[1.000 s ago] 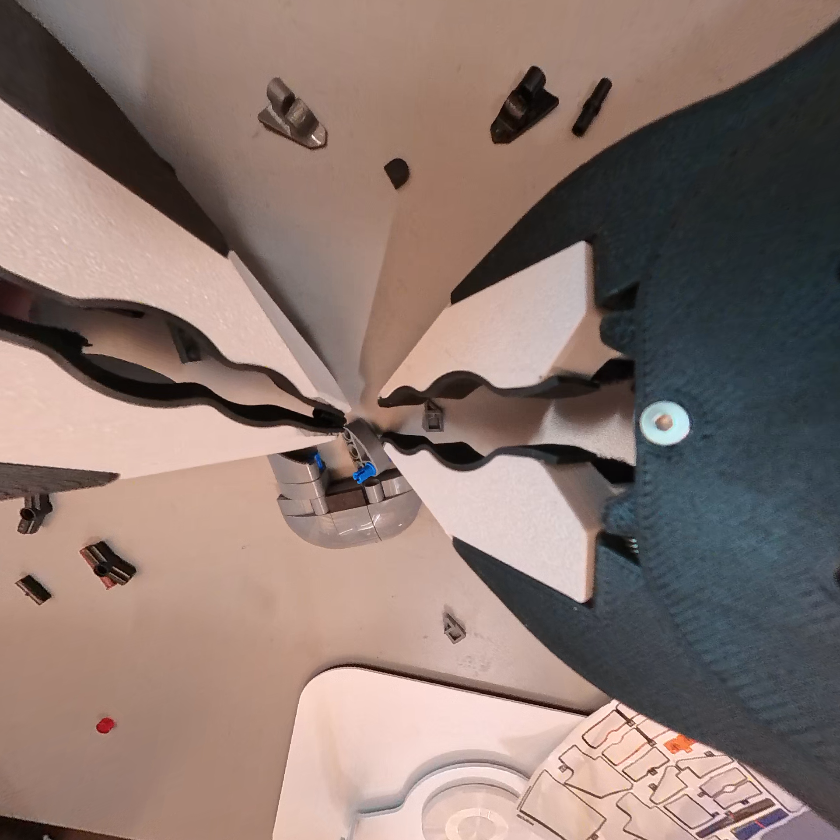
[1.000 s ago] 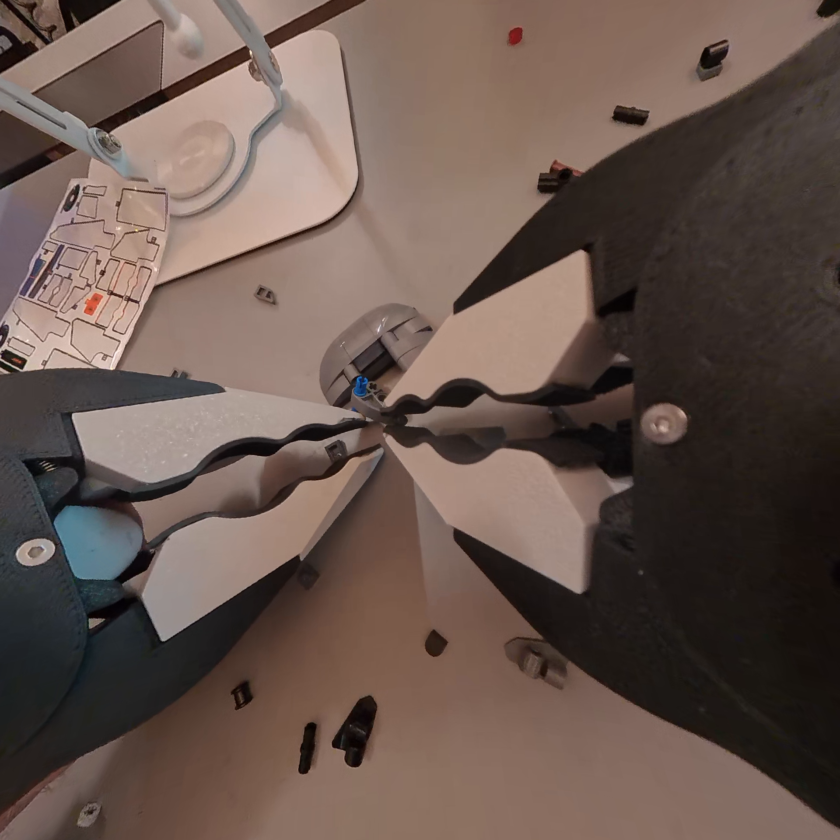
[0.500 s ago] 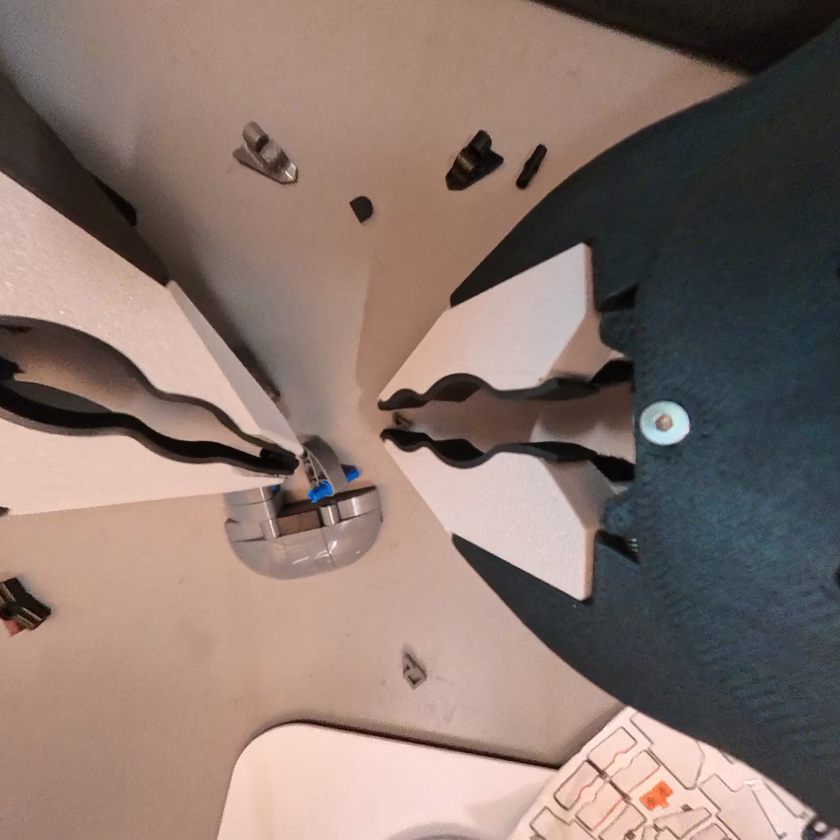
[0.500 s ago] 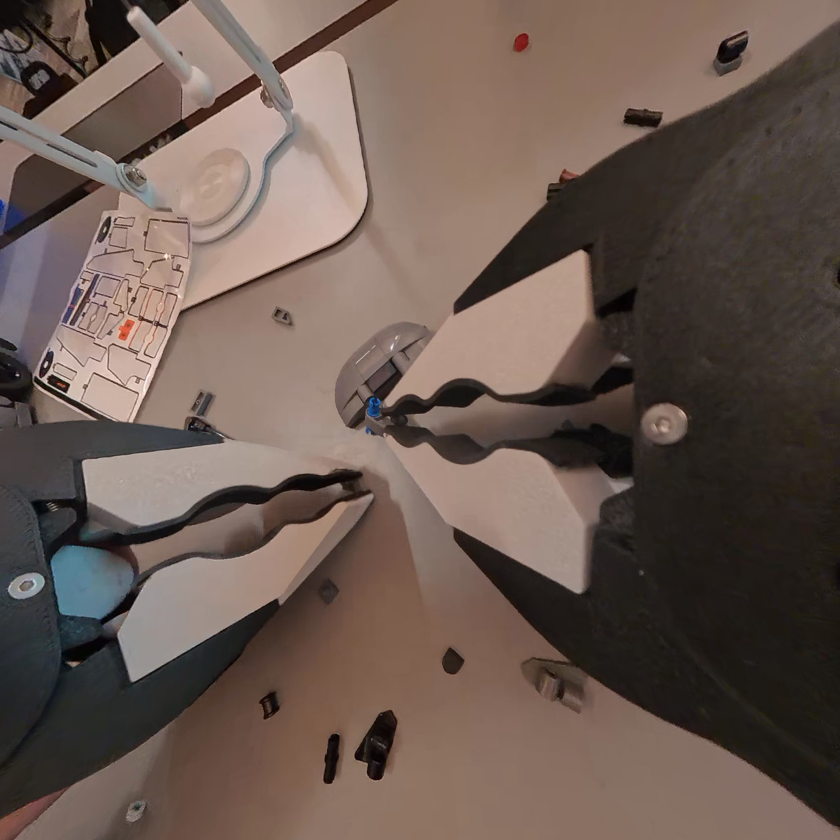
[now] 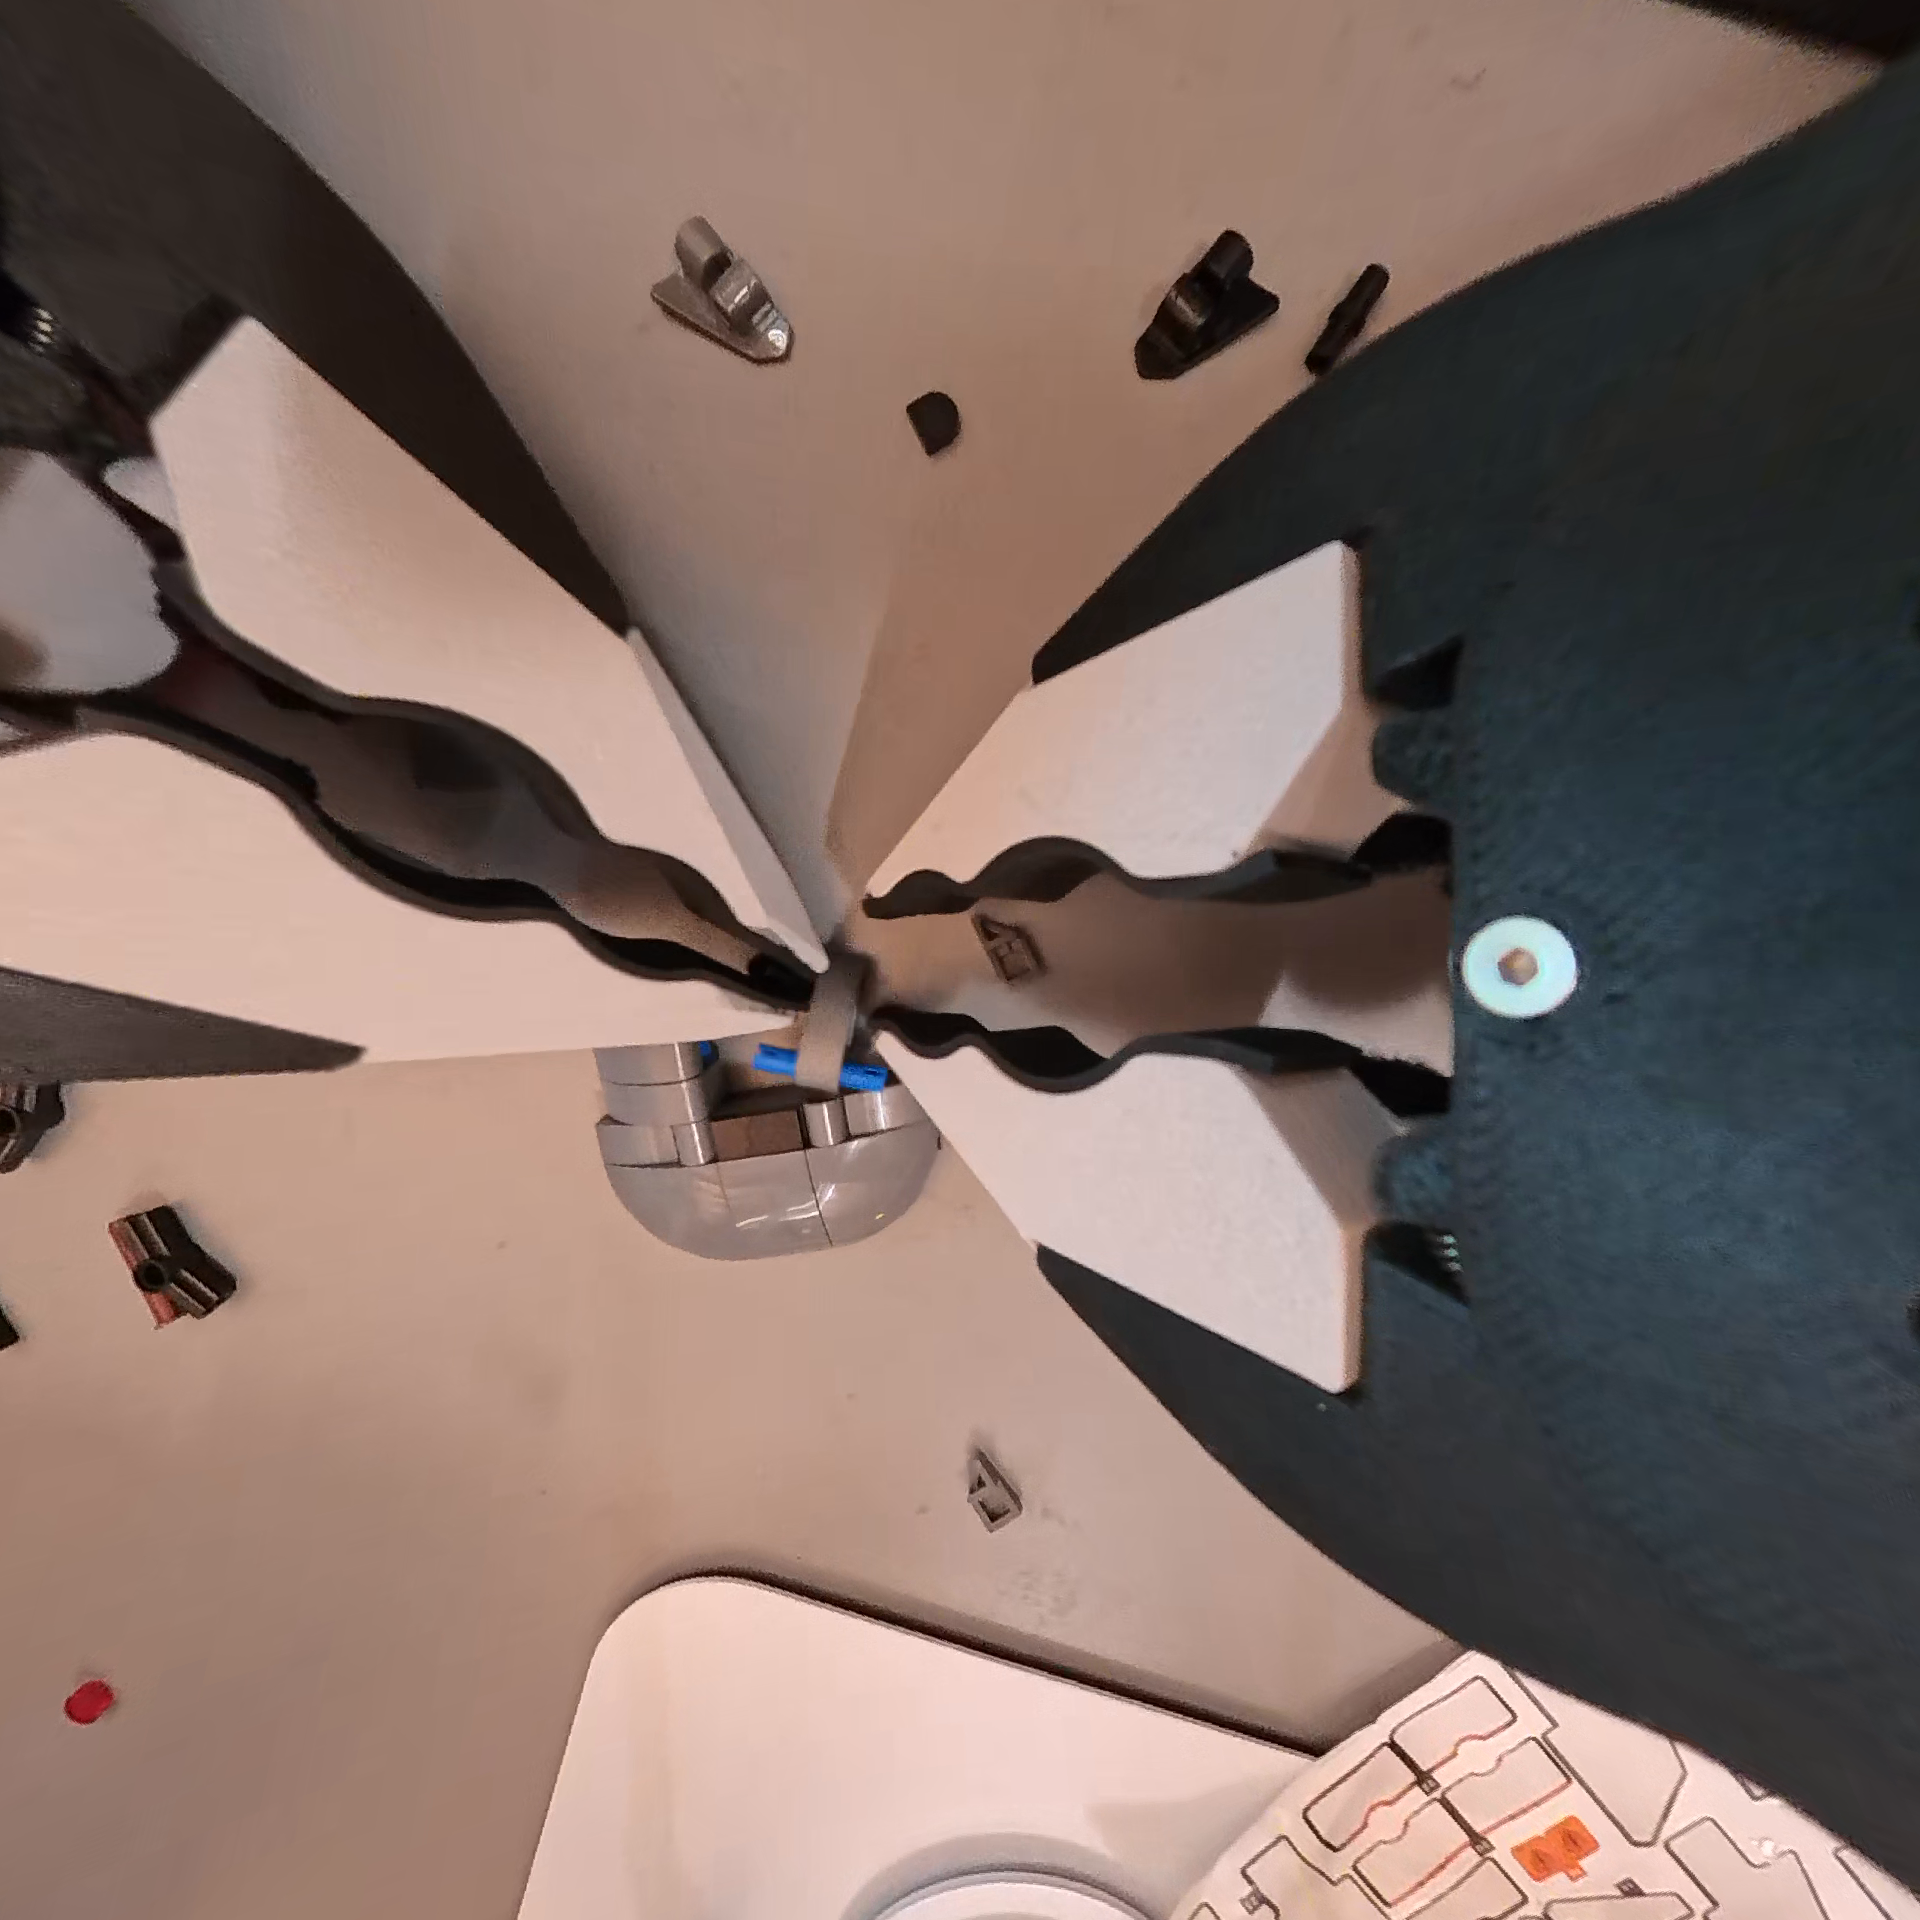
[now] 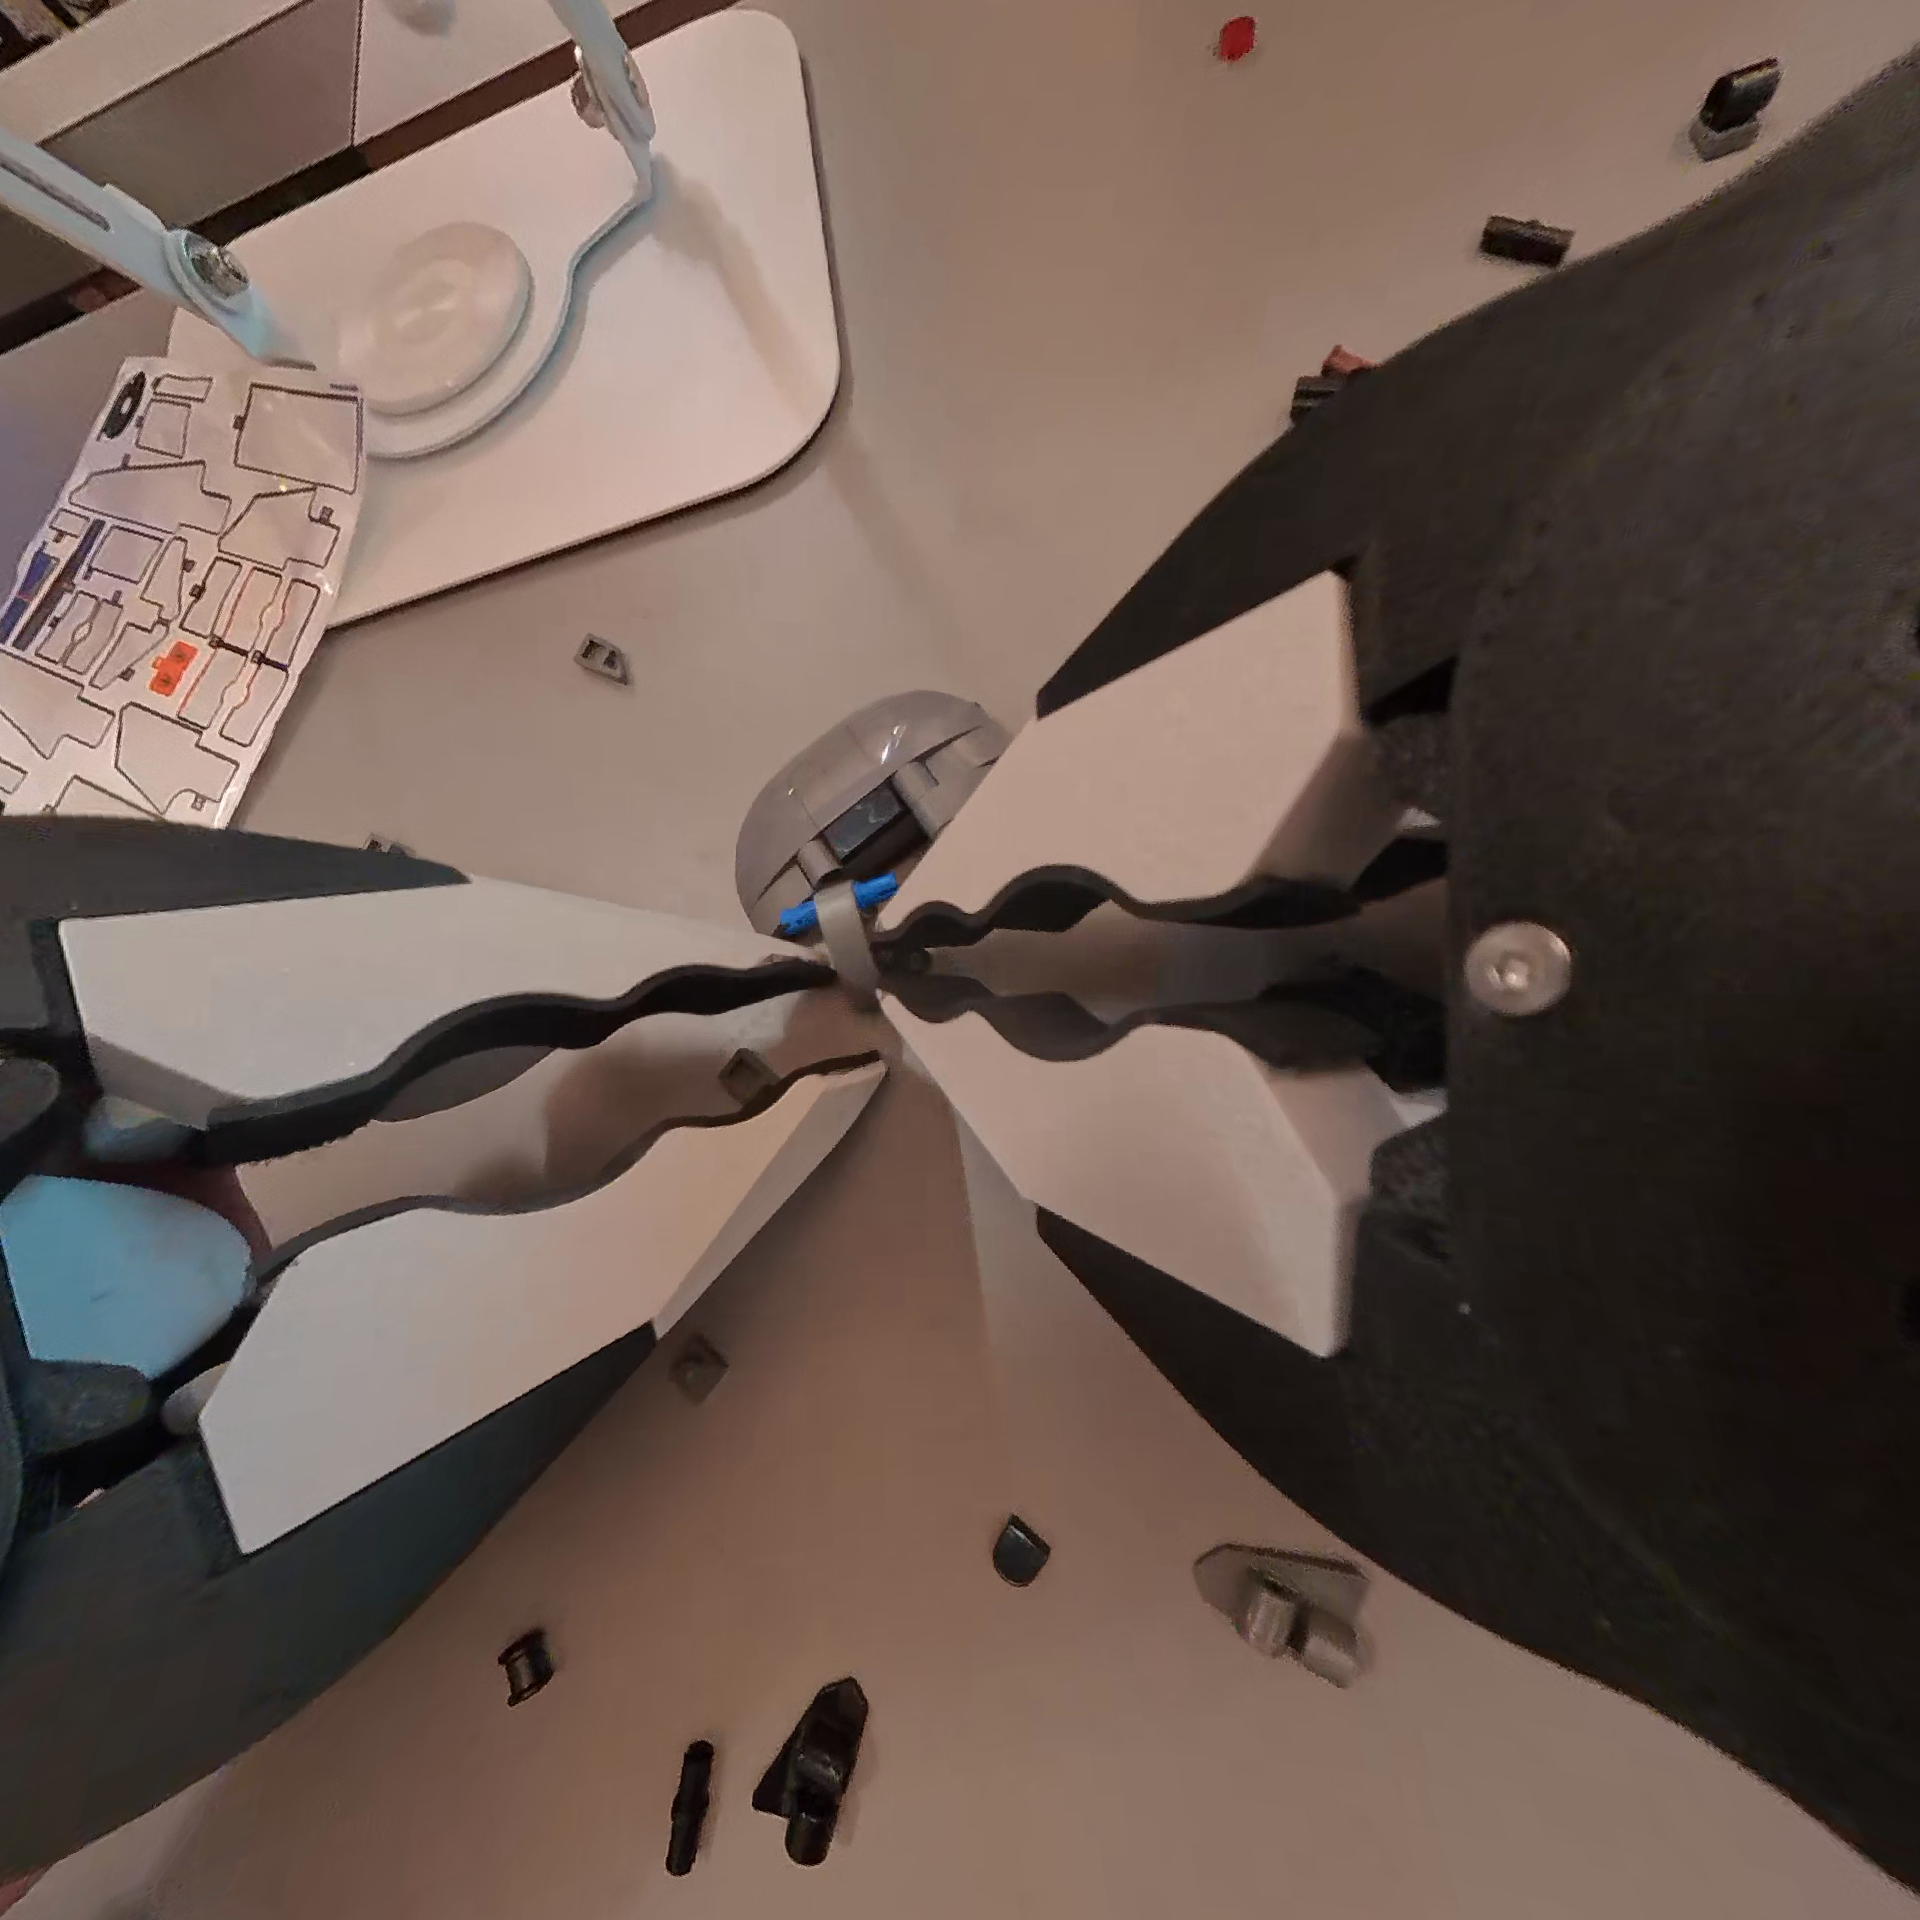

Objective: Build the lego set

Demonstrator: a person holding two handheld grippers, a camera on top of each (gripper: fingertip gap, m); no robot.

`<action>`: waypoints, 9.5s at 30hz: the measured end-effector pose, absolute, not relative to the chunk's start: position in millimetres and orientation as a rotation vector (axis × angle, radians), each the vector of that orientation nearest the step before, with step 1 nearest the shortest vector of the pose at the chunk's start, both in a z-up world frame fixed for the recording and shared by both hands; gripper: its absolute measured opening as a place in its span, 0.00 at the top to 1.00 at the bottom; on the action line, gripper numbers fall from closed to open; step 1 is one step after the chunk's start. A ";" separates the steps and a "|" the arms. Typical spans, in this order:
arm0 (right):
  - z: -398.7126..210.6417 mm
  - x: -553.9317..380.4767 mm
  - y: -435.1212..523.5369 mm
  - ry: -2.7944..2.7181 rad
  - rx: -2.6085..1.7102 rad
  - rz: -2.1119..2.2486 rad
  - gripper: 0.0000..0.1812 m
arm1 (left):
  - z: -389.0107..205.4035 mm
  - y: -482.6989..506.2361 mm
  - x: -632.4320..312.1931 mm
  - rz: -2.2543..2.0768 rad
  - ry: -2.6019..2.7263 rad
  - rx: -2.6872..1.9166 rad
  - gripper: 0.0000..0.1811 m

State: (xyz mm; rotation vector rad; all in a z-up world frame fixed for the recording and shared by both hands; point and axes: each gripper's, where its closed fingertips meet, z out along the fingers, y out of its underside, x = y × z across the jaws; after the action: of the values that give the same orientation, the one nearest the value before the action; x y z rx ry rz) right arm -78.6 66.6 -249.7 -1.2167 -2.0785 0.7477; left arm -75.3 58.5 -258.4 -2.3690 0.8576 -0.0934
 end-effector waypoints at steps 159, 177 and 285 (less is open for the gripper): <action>-246.9 -56.0 73.2 -2.122 -1.364 0.769 0.99 | -257.0 68.7 -56.6 -0.065 0.986 -2.223 0.91; -242.5 -47.7 76.7 -2.110 -1.426 0.819 0.98 | -257.5 70.7 -50.8 -0.068 0.993 -2.207 0.94; -234.3 -55.5 66.1 -2.002 -1.461 0.877 0.93 | -237.4 69.2 -57.8 -0.518 0.676 -2.186 0.97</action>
State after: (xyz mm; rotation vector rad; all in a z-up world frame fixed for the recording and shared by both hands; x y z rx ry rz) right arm -55.5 66.1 -234.3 -1.4610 -2.0016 0.8774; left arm -57.8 69.2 -237.4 -2.1863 0.6757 -0.5184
